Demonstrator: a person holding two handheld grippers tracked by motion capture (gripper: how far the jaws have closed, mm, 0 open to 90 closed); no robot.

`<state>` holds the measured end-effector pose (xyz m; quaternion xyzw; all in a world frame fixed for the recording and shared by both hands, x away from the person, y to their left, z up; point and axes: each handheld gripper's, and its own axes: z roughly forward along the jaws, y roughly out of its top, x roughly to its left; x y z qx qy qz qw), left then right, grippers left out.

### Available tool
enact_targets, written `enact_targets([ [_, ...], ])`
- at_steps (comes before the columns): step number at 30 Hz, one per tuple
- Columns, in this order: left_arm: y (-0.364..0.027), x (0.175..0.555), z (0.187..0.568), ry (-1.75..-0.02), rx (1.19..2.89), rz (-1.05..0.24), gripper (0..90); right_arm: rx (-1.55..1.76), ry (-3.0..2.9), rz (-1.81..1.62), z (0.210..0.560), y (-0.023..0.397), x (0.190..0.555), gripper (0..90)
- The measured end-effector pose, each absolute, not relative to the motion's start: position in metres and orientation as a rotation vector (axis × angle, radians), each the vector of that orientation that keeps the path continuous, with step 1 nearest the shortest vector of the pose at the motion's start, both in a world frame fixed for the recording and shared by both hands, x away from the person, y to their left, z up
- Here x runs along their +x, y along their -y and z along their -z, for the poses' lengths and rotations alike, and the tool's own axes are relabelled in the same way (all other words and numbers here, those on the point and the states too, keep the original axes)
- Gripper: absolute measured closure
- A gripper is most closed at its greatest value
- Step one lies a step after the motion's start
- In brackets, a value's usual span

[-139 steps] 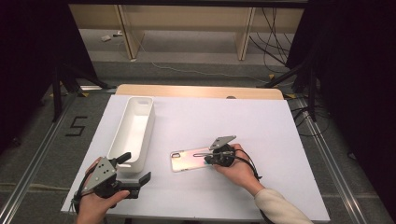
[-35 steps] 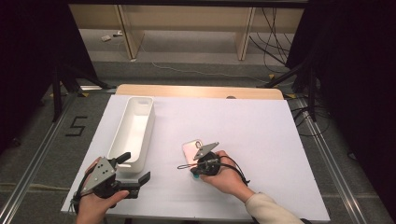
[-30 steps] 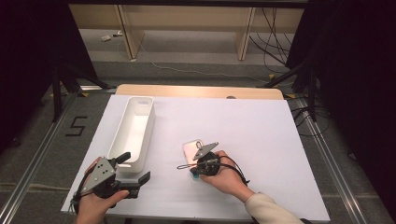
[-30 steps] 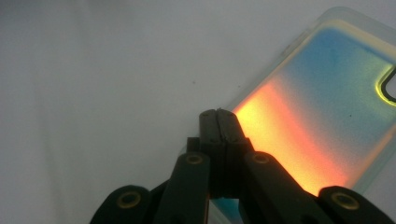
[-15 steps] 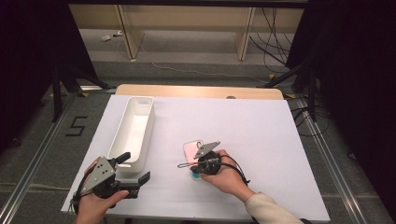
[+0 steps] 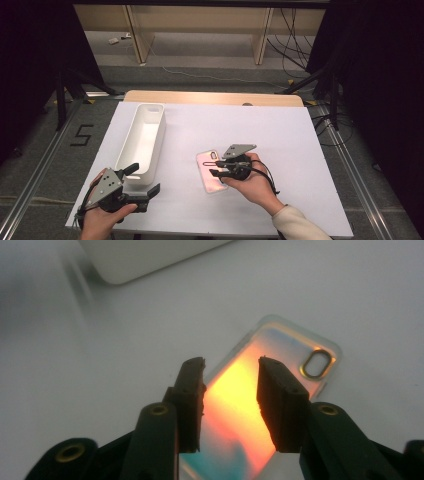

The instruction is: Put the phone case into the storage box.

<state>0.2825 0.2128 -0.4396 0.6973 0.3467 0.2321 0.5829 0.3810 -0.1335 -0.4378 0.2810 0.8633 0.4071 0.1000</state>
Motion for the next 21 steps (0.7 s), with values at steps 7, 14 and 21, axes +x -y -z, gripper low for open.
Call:
enact_targets([
  [7,-0.213,0.283,0.44,-0.804,1.623,-0.539,3.9,0.931,-2.436,-1.268,0.41,0.156,0.38,40.3],
  [14,-0.213,0.283,0.44,-0.804,1.623,-0.539,3.9,0.973,-2.293,-1.377,0.382,0.175,0.377,31.6],
  [21,-0.213,0.283,0.44,-0.805,1.623,-0.539,3.9,1.036,-2.21,-1.366,0.364,0.192,0.376,31.6],
])
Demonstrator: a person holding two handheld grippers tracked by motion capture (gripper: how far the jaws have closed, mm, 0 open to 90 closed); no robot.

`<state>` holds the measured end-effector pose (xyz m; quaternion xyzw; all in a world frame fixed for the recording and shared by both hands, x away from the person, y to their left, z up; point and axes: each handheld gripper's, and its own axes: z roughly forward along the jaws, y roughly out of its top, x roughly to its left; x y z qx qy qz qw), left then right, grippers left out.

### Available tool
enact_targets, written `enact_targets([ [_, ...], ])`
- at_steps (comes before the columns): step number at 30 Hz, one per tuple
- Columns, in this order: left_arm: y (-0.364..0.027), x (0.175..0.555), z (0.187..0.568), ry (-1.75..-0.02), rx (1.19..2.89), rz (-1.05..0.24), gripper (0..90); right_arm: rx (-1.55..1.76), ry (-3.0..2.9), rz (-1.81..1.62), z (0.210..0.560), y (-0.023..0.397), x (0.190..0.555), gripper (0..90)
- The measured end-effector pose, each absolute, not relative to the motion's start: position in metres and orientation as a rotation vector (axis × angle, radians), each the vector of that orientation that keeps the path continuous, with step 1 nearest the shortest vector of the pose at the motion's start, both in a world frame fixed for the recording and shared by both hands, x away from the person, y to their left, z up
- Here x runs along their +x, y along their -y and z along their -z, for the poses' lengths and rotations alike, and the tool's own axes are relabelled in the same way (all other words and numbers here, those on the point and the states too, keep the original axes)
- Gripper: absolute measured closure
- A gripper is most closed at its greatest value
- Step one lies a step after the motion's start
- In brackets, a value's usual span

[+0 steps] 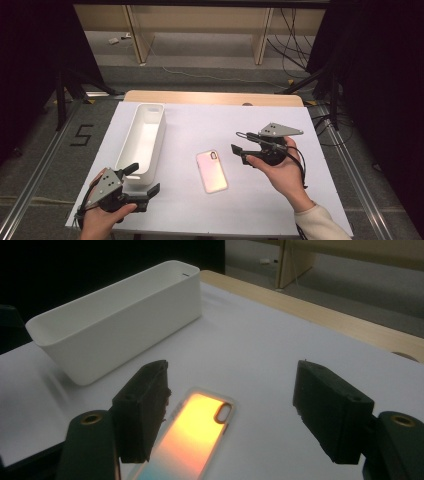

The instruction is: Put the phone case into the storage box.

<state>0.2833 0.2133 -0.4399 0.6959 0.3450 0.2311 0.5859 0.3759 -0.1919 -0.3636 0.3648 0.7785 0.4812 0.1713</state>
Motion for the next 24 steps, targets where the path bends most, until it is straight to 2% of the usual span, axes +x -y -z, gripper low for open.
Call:
enact_targets([
  [13,-0.213,0.283,0.44,-0.802,1.626,-0.541,3.9,1.129,-2.437,-1.092,0.374,0.181,0.382,35.6],
  [16,-0.213,0.282,0.439,-0.806,1.631,-0.543,3.9,1.186,-2.488,-1.029,0.383,0.172,0.388,40.5],
  [24,-0.213,0.284,0.439,-0.803,1.619,-0.538,3.9,1.336,-2.657,-0.769,0.399,0.152,0.404,43.8],
])
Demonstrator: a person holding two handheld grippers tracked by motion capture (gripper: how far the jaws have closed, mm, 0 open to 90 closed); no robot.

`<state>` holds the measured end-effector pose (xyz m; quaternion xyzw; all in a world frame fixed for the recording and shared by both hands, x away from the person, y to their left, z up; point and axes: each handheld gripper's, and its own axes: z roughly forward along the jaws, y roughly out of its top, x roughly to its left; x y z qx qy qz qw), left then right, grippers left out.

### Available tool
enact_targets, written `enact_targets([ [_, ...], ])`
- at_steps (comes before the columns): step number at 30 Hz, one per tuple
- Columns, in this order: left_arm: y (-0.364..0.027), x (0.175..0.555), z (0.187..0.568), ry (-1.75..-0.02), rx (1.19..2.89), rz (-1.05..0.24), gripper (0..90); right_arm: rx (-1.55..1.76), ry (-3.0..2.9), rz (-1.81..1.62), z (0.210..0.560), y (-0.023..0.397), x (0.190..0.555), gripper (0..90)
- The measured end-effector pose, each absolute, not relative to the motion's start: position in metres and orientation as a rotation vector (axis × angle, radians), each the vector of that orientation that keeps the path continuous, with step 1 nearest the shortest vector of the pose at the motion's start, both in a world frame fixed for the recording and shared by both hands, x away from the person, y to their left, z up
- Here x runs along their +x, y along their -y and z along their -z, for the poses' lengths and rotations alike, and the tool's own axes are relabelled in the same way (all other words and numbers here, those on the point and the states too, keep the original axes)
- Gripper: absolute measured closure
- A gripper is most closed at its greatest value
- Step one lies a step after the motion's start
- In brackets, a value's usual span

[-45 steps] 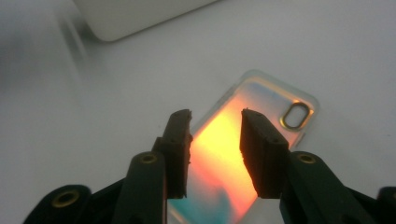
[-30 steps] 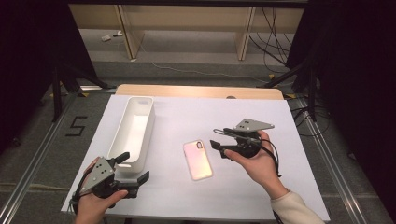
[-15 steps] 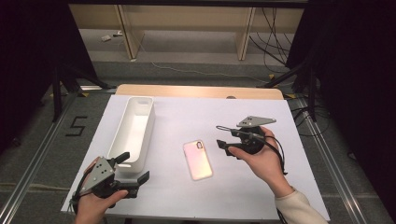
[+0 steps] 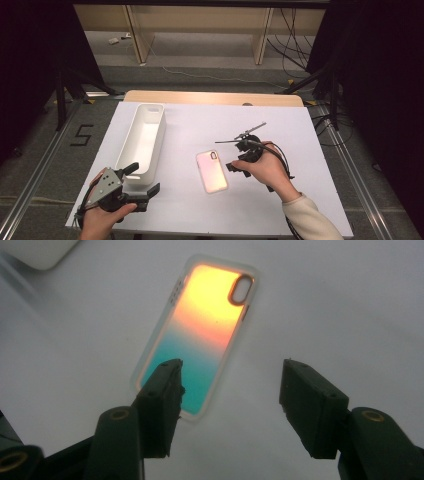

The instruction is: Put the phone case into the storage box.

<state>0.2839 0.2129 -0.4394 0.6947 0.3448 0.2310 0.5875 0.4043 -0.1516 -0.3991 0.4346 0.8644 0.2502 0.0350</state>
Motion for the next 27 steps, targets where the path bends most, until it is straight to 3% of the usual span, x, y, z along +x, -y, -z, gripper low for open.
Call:
enact_targets([
  [27,-0.214,0.285,0.439,-0.81,1.622,-0.543,4.0,1.376,-2.743,-0.487,0.437,0.107,0.431,46.7],
])
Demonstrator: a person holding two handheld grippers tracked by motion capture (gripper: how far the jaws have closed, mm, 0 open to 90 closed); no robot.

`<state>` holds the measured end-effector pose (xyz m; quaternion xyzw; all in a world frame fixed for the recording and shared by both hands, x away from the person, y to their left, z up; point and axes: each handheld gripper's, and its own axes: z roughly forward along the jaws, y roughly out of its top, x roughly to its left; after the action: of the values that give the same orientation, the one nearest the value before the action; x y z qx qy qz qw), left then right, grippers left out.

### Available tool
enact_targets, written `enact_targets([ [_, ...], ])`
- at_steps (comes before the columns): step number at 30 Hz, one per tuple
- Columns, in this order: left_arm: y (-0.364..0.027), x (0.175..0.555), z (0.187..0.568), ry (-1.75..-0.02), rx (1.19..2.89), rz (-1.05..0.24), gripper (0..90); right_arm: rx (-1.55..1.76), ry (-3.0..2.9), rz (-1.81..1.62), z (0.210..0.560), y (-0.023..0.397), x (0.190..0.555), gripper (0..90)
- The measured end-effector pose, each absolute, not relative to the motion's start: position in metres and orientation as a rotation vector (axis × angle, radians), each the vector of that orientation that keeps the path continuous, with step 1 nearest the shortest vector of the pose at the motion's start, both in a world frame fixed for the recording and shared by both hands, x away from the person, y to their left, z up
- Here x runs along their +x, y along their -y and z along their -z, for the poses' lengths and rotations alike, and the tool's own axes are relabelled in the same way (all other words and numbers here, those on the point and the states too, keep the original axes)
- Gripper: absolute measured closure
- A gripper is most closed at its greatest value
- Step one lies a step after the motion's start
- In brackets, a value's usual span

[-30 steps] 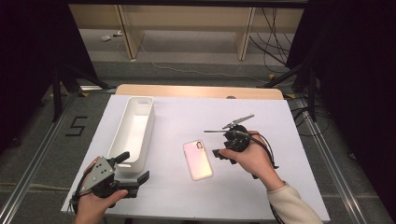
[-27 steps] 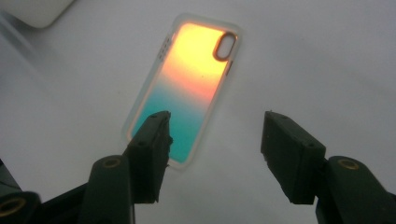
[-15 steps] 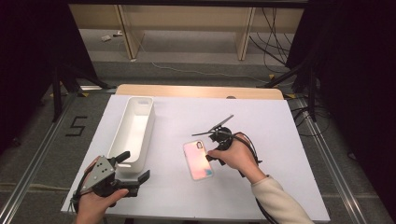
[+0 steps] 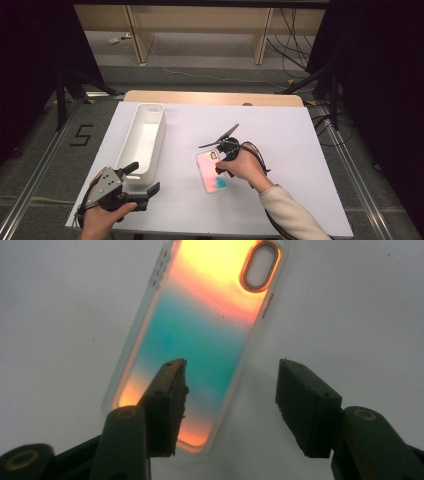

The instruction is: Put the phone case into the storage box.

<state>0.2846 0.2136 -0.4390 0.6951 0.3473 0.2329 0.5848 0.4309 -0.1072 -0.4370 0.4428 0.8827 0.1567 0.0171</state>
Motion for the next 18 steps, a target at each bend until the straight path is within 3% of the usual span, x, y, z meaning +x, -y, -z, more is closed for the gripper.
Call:
enact_targets([
  [18,-0.2141,0.2826,0.4385,-0.805,1.622,-0.545,4.0,1.454,-2.73,-0.383,0.4415,0.0988,0.4352,48.4],
])
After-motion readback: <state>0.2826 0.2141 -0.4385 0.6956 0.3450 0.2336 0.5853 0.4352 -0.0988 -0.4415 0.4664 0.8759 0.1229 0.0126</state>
